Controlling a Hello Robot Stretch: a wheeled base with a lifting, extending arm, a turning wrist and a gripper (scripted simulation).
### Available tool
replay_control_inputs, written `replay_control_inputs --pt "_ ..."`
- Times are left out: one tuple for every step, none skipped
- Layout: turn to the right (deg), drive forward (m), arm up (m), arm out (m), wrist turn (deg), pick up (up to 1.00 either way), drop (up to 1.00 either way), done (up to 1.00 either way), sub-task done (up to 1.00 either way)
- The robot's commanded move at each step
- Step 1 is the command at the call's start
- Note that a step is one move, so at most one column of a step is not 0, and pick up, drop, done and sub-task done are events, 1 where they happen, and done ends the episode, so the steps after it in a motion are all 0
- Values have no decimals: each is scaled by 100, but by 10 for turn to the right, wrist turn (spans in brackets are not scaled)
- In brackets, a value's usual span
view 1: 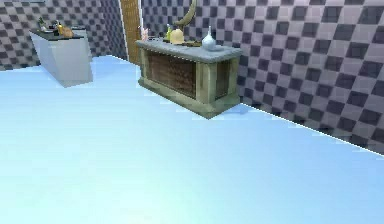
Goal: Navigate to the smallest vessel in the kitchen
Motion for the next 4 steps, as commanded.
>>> replay_control_inputs --pt "30 0 0 0 0 0 0 0 0" --pt "0 100 0 0 0 0 0 0 0" --pt "0 100 0 0 0 0 0 0 0" --pt "-450 0 0 0 0 0 0 0 0"
